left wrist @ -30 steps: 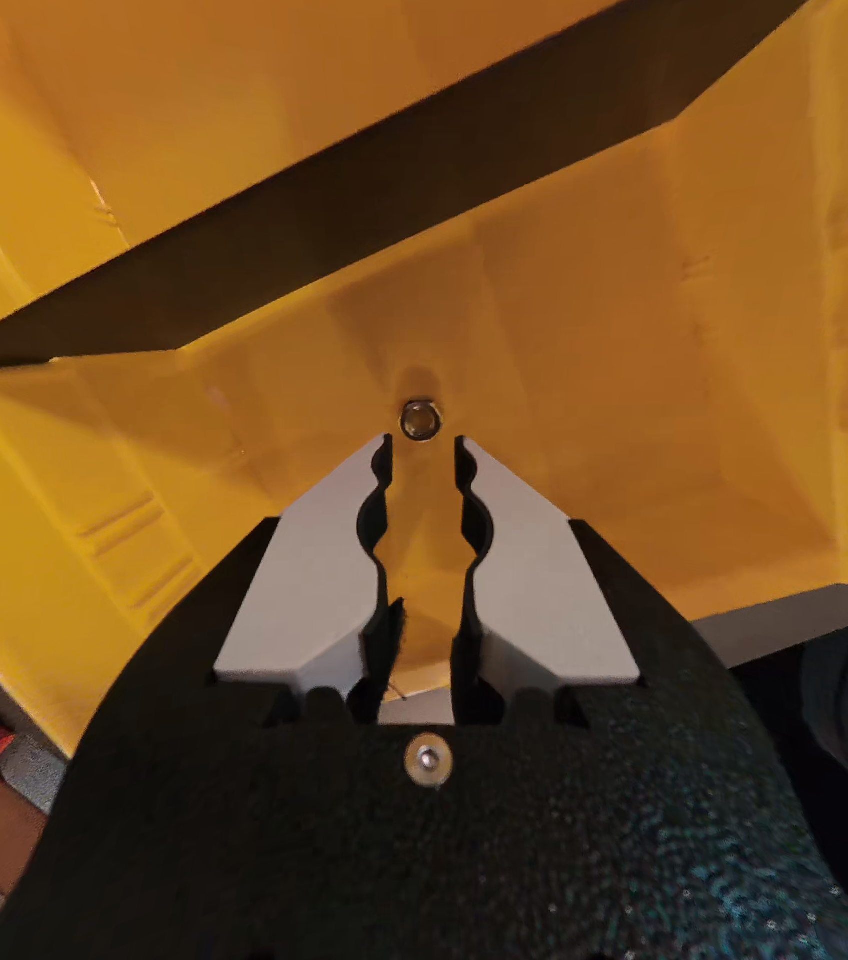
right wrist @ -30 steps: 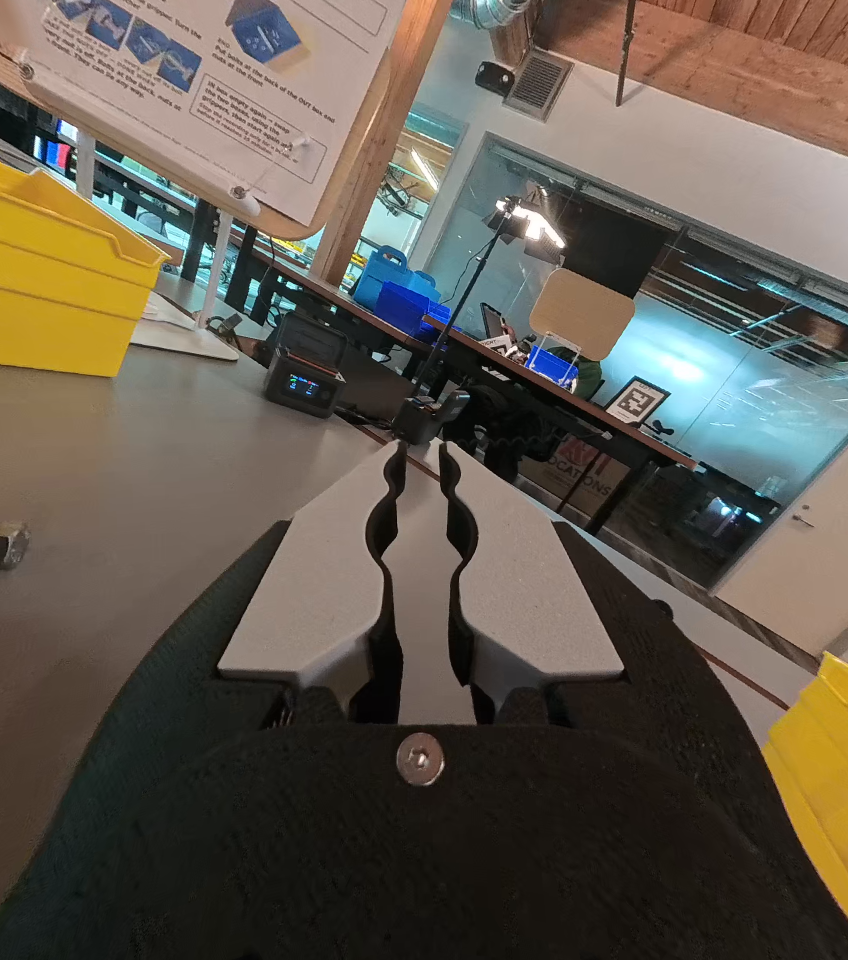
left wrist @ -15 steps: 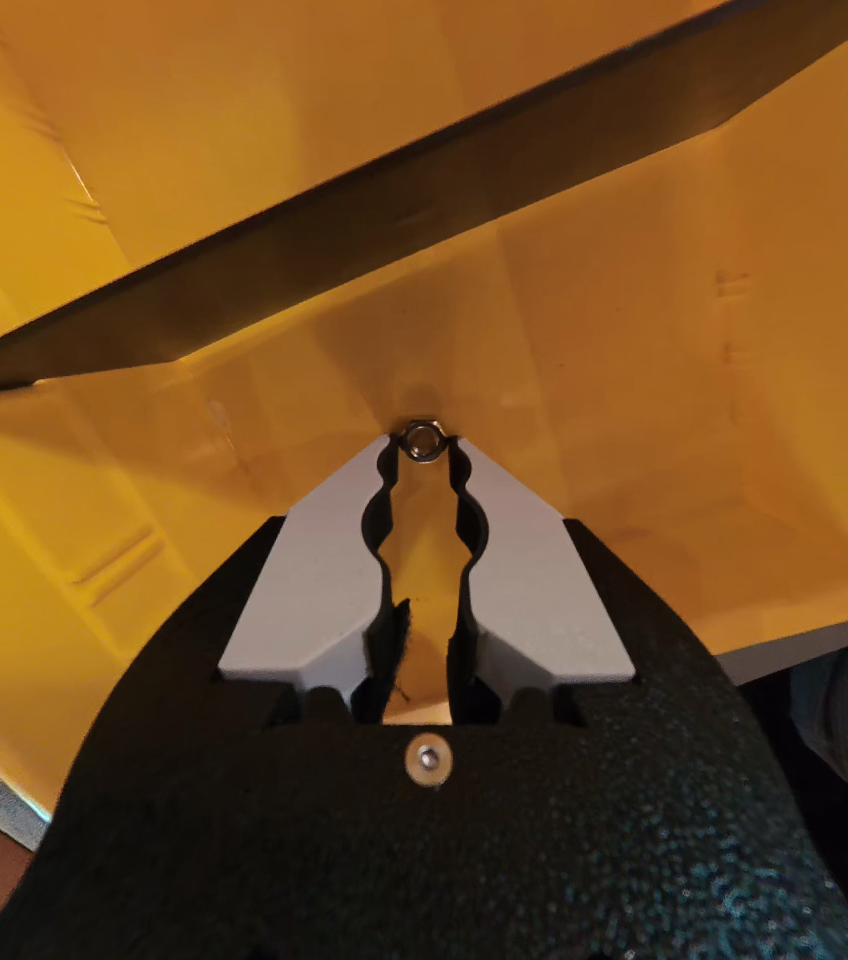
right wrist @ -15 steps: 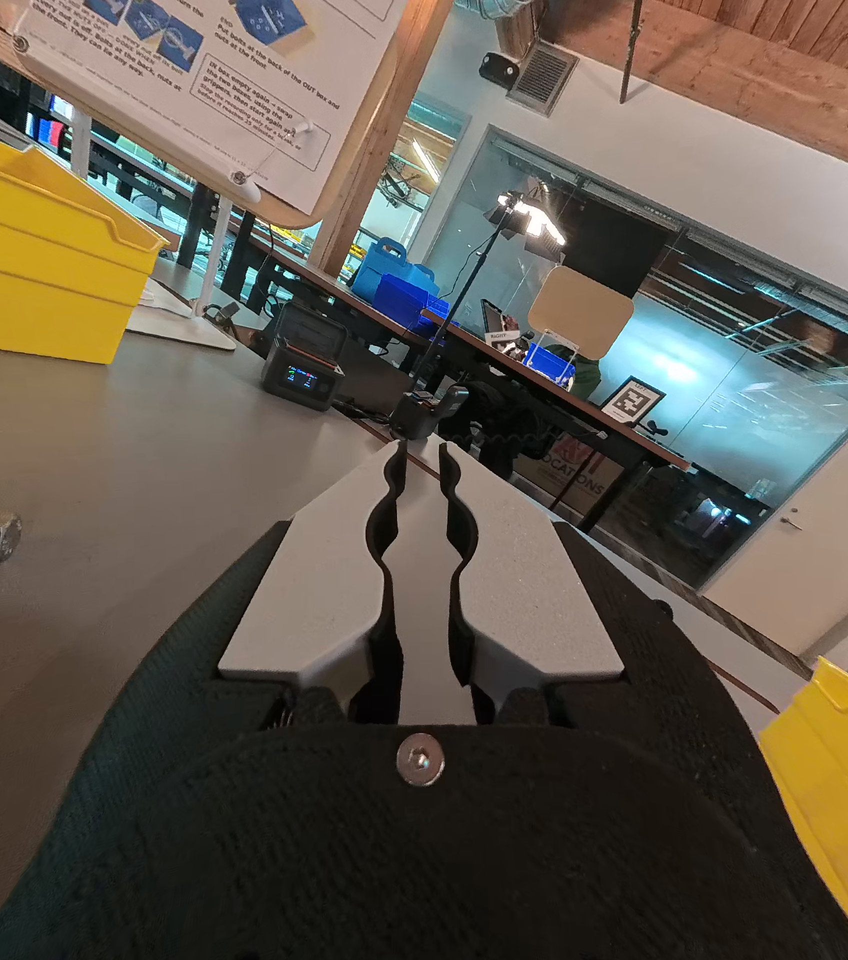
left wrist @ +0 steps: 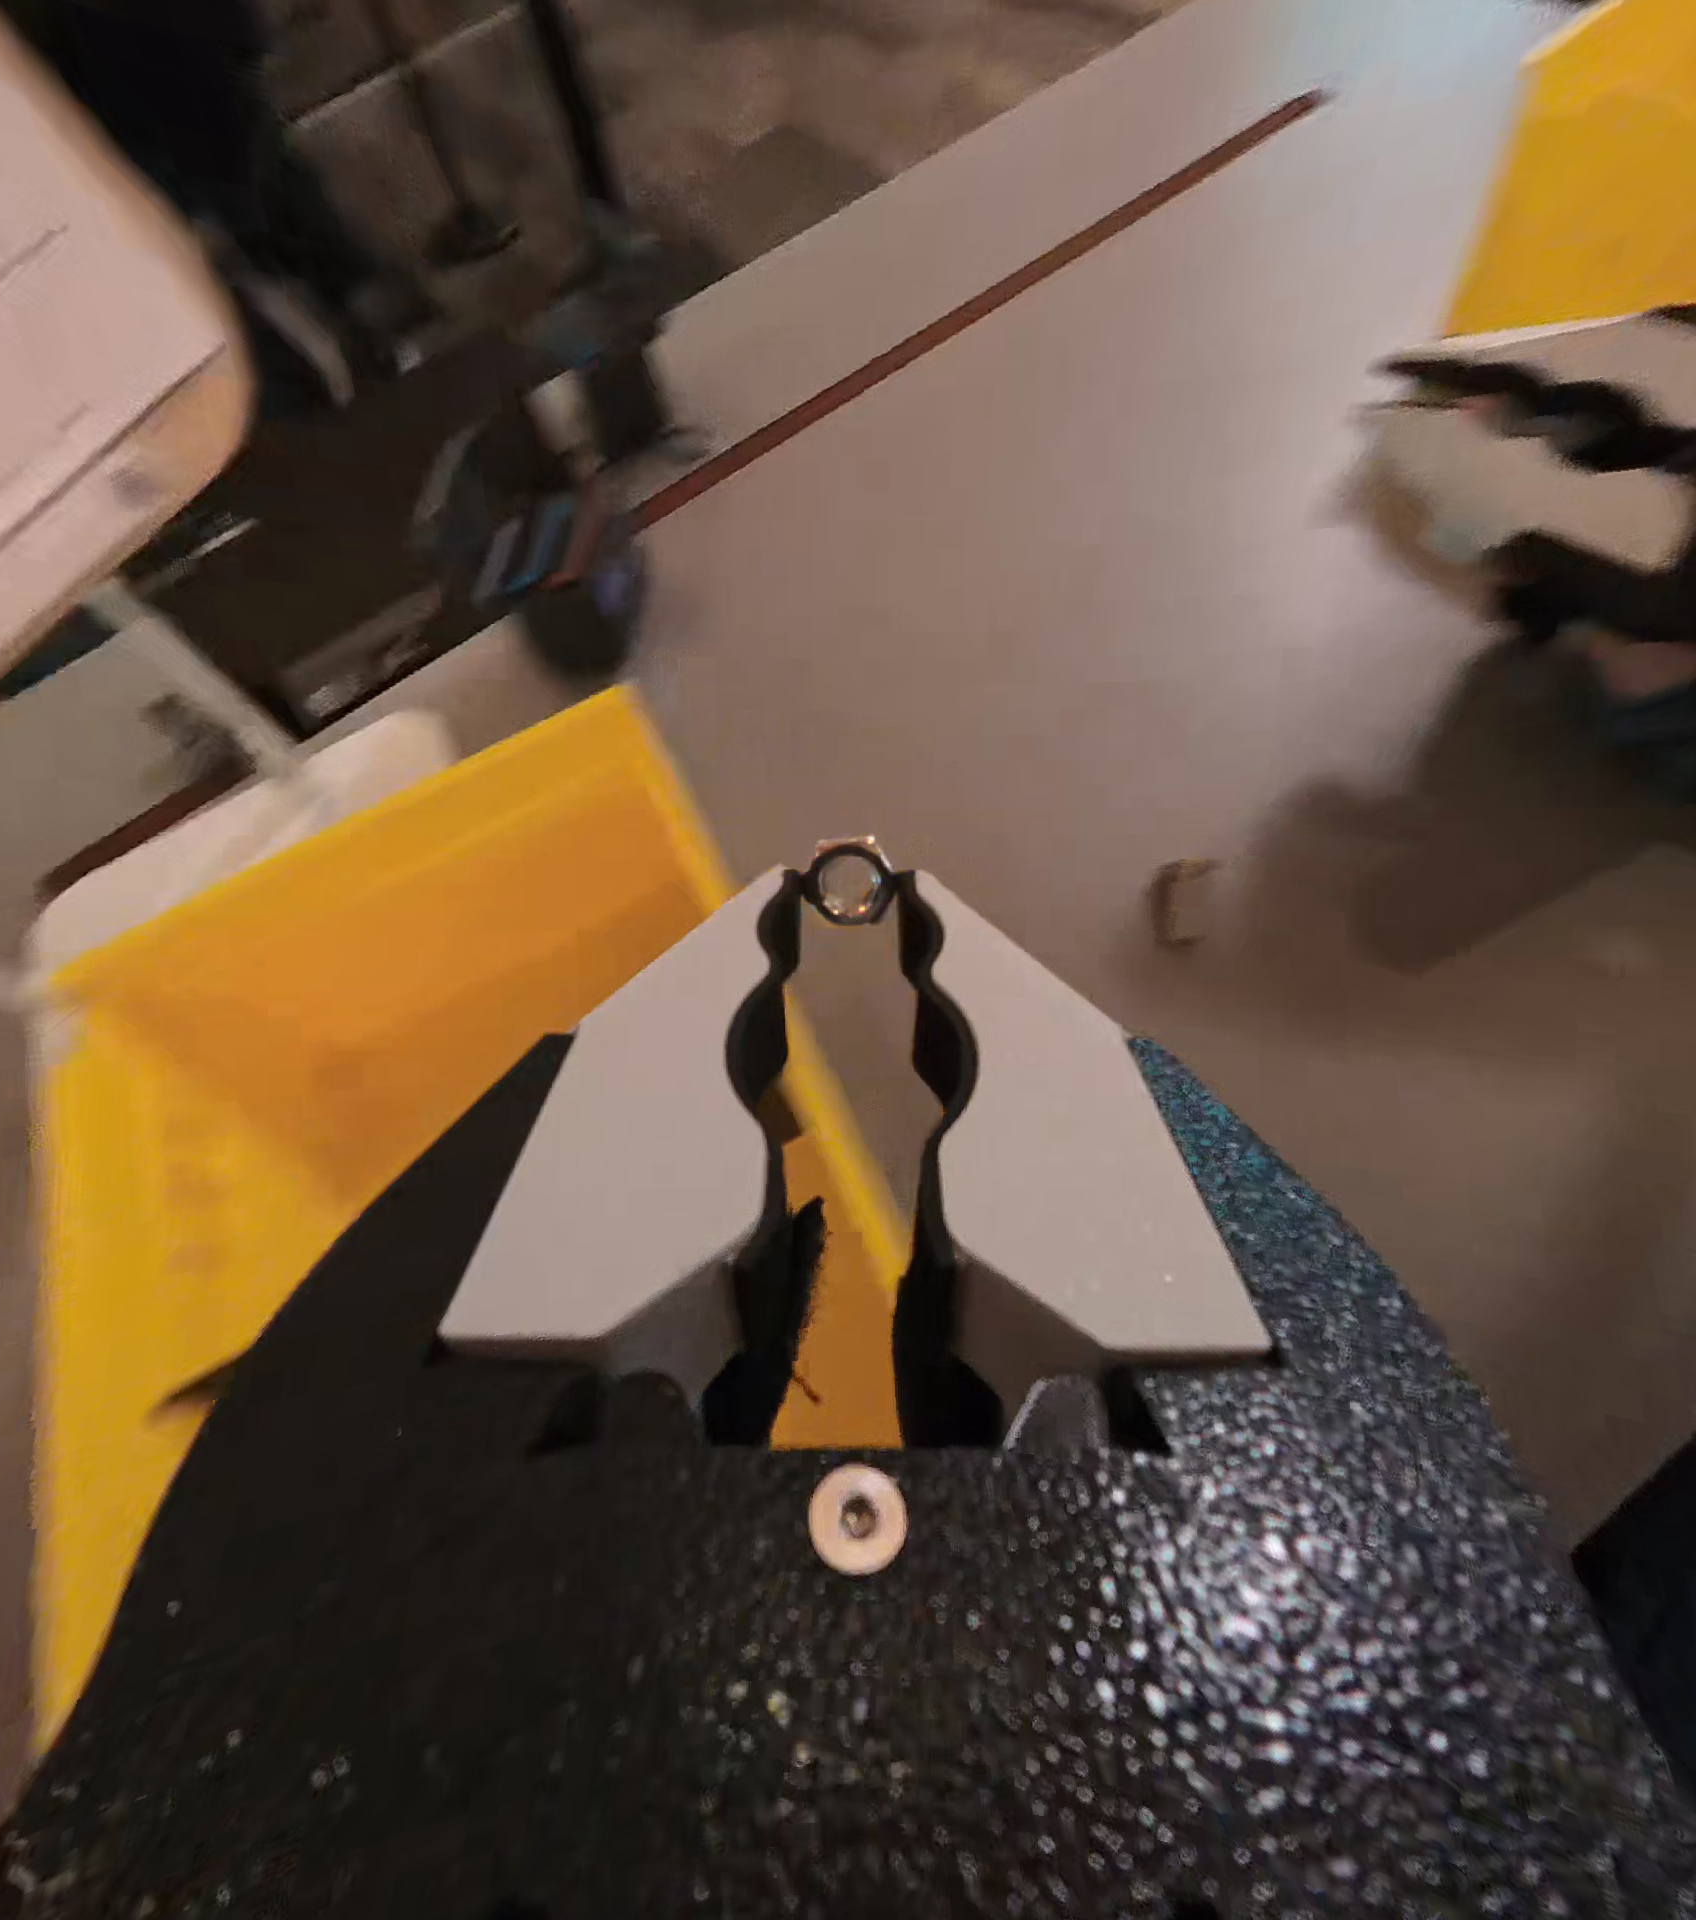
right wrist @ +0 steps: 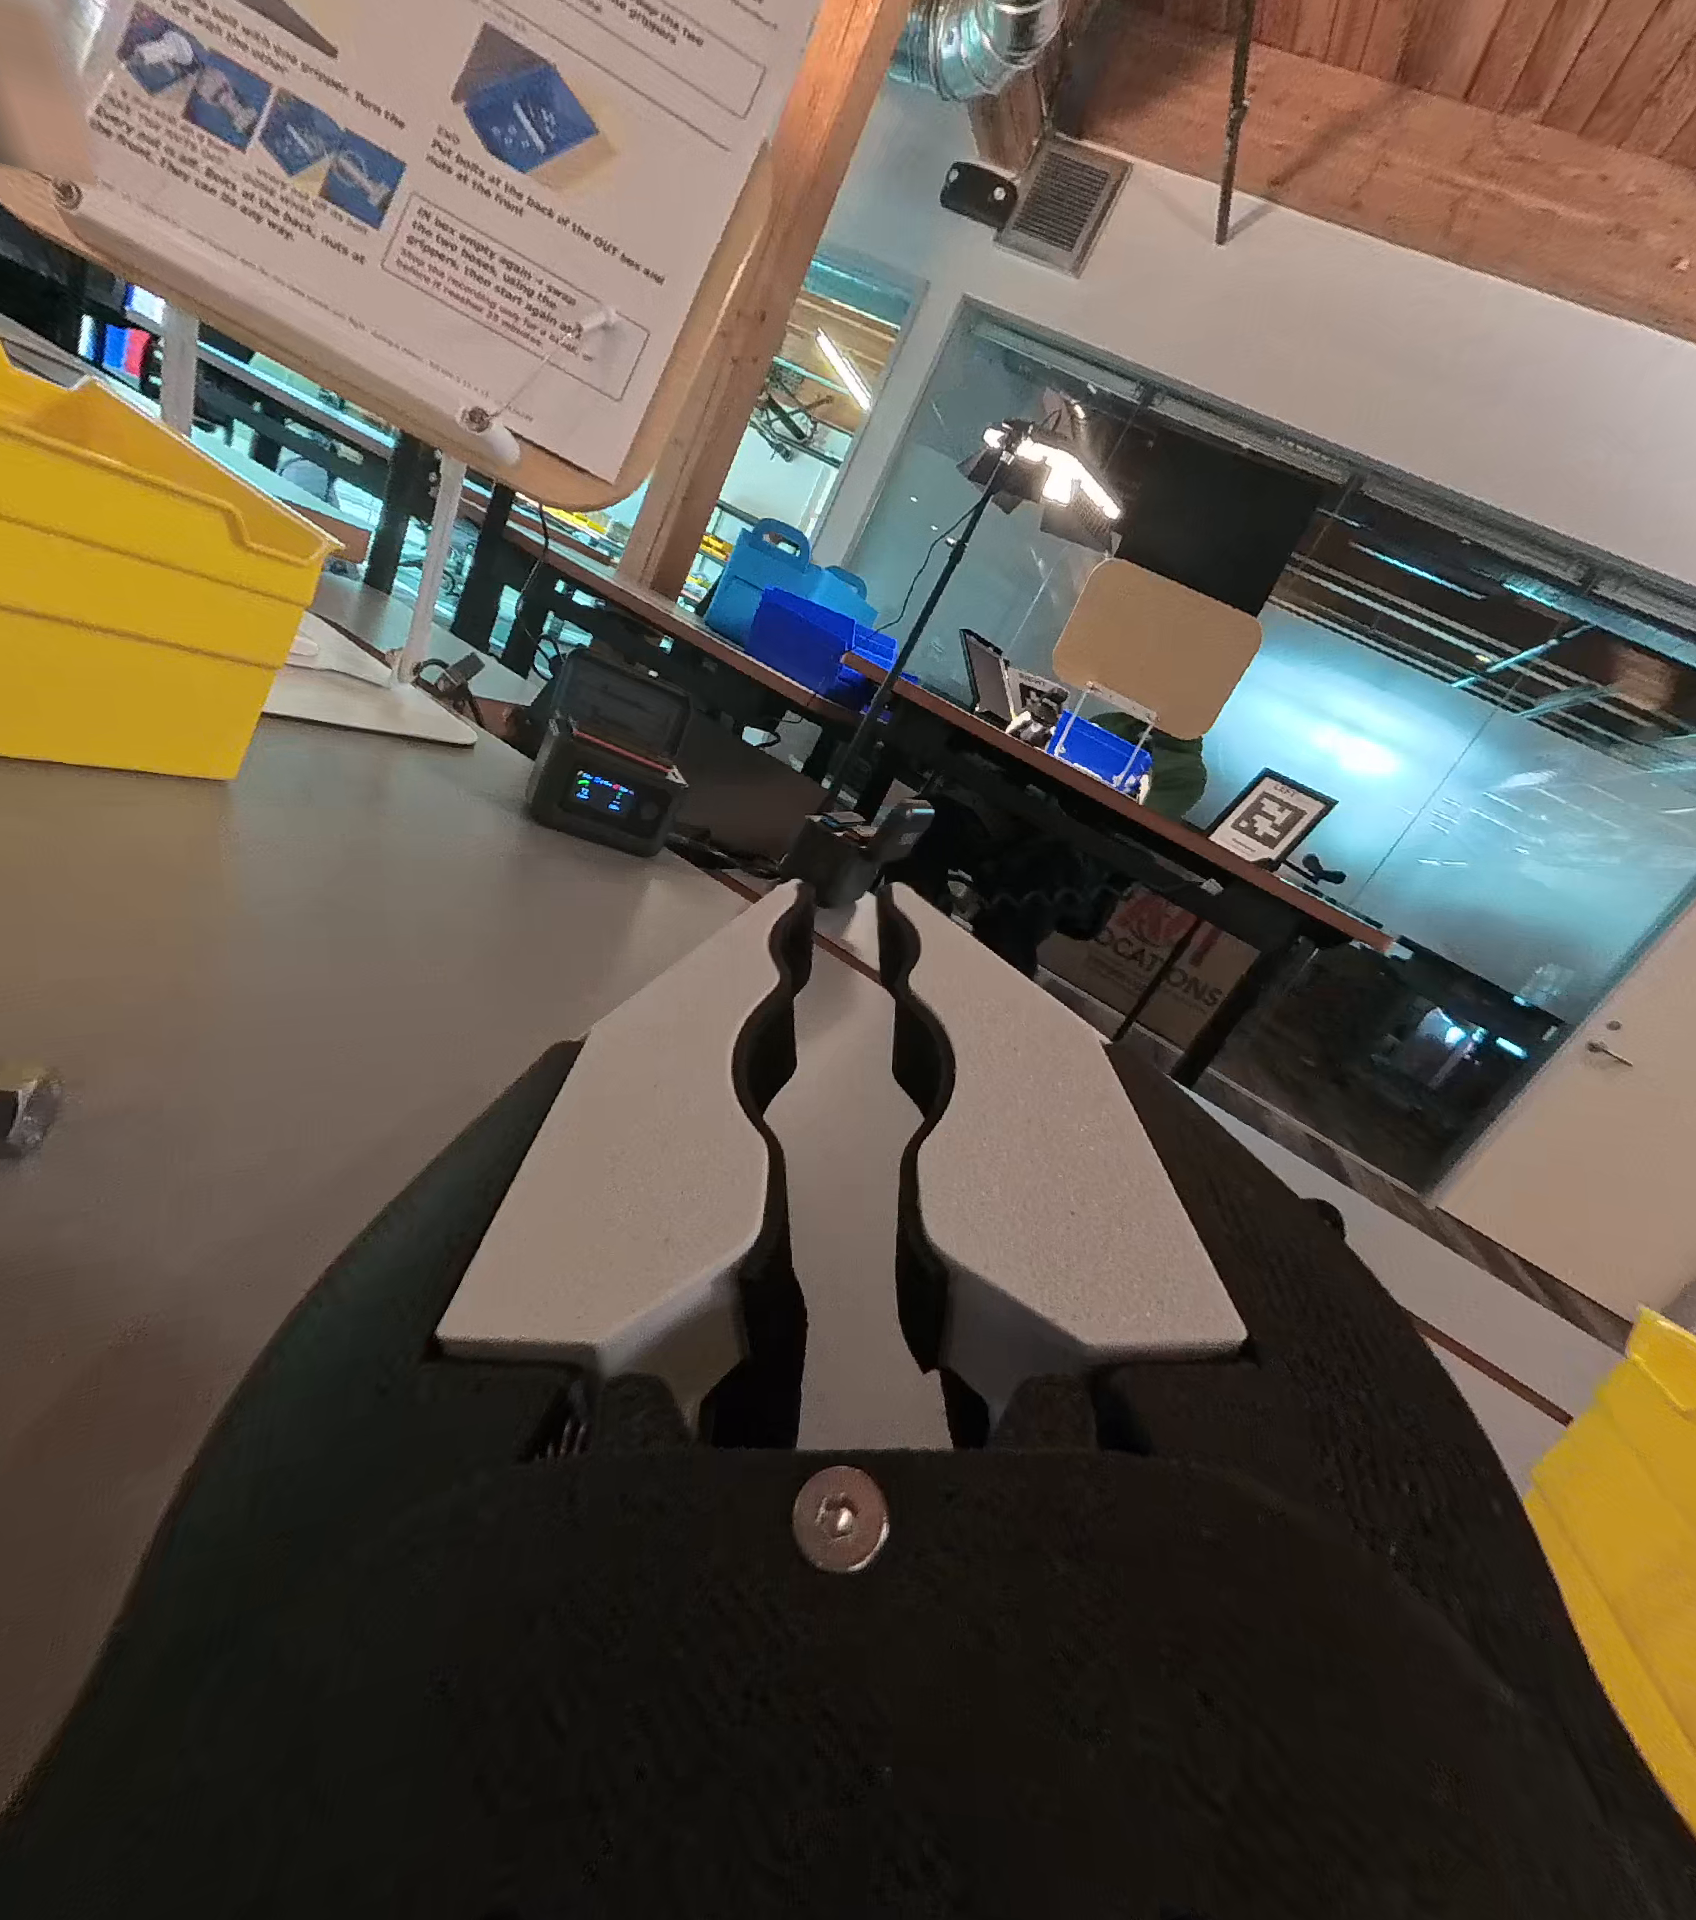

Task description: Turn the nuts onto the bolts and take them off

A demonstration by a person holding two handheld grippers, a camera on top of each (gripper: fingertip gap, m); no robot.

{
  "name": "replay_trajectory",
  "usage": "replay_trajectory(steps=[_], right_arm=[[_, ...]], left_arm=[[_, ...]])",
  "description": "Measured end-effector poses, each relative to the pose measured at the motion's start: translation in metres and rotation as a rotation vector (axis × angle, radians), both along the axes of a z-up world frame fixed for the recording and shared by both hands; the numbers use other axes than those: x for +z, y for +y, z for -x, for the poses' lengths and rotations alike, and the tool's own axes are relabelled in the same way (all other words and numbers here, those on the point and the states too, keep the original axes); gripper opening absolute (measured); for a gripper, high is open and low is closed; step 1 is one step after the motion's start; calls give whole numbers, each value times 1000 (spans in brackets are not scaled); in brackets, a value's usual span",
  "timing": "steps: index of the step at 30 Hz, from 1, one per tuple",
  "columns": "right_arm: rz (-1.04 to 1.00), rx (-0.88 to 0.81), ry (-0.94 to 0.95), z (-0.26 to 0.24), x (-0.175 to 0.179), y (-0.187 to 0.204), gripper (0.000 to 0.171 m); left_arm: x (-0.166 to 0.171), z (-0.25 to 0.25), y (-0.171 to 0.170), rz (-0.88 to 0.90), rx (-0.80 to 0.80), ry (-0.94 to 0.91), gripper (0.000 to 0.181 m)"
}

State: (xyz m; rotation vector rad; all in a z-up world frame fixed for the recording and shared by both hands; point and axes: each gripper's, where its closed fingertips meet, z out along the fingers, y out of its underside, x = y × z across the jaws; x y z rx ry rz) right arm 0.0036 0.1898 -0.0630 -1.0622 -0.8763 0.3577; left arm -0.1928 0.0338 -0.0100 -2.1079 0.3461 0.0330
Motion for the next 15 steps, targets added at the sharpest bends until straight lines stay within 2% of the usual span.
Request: replay_trajectory(steps=[3, 6, 9, 12, 15], right_arm=[[13, -11, 21, -5, 2, 4, 11], [26, -15, 36, -9, 2, 6, 11], [25, -8, 27, -8, 1, 5, 10], [24, 6, 7, -5, -1, 3, 10], [28, 4, -28, -1, -6, 5, 11]], left_arm=[[-27, -75, 24, 61, -191, -61, 17], [-79, -116, 53, 221, -310, -61, 17], [-121, -121, 83, 336, -310, -46, 17], [-139, -118, 103, 391, -286, -69, 17], [-153, -115, 109, 478, -295, -40, 17]])
